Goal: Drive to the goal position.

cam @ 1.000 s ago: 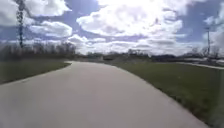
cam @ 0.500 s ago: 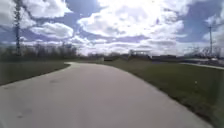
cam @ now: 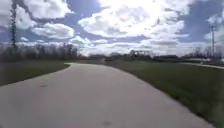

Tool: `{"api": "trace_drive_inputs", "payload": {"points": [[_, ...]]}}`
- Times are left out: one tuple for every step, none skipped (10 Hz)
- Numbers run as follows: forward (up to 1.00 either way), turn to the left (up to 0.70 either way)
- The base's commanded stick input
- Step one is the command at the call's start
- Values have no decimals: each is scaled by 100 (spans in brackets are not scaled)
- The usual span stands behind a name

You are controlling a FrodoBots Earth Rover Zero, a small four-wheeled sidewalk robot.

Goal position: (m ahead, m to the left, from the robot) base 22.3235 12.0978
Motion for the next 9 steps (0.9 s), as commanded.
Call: {"api": "trace_drive_inputs", "payload": {"points": [[100,0],[100,0],[100,0],[100,0],[100,0],[100,0],[100,0],[100,0],[100,0]]}}
